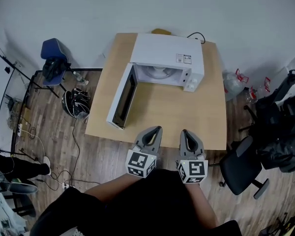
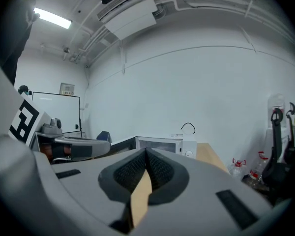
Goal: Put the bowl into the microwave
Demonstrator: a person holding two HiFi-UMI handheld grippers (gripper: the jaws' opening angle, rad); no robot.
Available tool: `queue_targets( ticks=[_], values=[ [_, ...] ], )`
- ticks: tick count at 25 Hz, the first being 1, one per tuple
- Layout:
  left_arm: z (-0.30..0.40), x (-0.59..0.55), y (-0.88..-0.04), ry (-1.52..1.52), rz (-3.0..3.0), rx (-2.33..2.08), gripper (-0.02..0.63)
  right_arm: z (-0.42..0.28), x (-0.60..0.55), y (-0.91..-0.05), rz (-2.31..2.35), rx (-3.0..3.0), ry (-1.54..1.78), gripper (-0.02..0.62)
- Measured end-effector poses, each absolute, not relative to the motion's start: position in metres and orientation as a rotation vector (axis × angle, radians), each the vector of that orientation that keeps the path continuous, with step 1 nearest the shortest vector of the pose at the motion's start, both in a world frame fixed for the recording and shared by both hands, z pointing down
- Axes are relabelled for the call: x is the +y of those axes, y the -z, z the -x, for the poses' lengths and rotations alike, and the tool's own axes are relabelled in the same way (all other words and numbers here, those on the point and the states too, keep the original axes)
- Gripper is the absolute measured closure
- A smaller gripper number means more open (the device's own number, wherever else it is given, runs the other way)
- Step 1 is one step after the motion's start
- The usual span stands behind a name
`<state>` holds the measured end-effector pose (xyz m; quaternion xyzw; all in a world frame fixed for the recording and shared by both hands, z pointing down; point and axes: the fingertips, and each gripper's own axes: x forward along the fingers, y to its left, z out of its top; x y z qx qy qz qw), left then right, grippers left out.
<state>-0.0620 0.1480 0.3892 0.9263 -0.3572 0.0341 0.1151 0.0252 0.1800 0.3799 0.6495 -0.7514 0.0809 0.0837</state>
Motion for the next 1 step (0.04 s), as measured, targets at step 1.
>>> queue_targets(
  ticks=[1],
  values=[
    [0.0616, 0.1467, -0.3910, -0.098, -2.707, -1.045, 0.594, -0.0263, 0.1793, -0.3796, -1.951, -2.242, -0.244, 0.535]
  ],
)
